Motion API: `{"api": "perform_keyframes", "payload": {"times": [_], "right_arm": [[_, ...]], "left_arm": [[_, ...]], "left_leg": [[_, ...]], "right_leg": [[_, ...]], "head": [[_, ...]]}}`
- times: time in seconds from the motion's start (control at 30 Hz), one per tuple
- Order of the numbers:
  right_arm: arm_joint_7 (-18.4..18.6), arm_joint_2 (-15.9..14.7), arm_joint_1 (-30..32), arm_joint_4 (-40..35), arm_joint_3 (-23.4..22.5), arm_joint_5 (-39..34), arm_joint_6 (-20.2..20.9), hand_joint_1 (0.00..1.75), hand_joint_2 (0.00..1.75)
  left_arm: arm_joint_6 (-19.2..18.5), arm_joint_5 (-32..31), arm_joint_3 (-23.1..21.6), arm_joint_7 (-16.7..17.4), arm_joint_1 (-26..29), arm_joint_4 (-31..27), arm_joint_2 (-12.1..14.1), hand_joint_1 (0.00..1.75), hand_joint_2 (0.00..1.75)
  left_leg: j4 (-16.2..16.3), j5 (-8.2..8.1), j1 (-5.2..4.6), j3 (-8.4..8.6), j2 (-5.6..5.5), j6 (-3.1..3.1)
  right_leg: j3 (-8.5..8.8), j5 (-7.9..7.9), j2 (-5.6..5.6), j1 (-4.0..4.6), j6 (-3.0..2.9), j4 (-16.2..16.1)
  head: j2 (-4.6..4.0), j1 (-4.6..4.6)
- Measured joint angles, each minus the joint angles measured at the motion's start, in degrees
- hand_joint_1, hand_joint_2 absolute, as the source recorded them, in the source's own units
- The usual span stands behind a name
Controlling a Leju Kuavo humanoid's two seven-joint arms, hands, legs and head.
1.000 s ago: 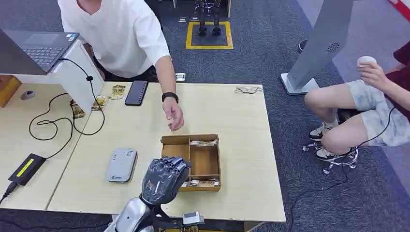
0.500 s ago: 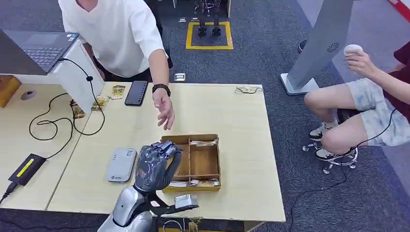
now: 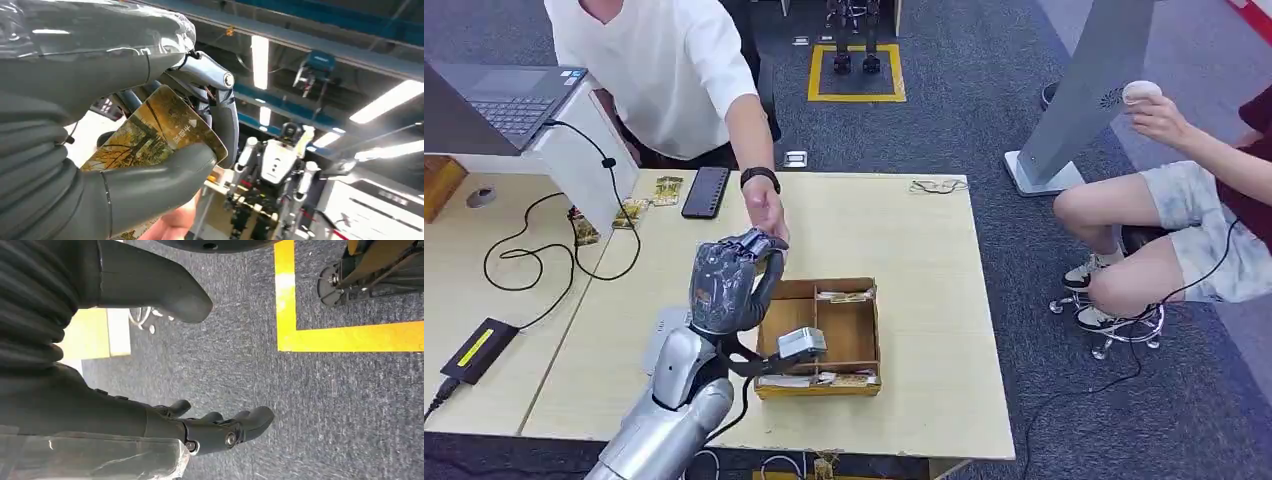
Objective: Pass the card to the sensor for recognition and then transmit it.
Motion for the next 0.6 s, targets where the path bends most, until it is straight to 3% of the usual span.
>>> {"api": "perform_keyframes", "payload": {"times": [0.6], "right_arm": [[0.5,-0.3,-0.2,0.3,1.2,0.0,-0.1,0.0,1.75]], "left_arm": [[-1.6,3.7,1.0,1.2,-5.3,5.6,-2.9,1.75,1.75]], "left_leg": [[0.0,0.0,0.0,-0.01,0.0,0.0]], "right_leg": [[-0.01,0.0,0.0,0.0,0.0,0.0]], "head": [[0.0,0.02]]}}
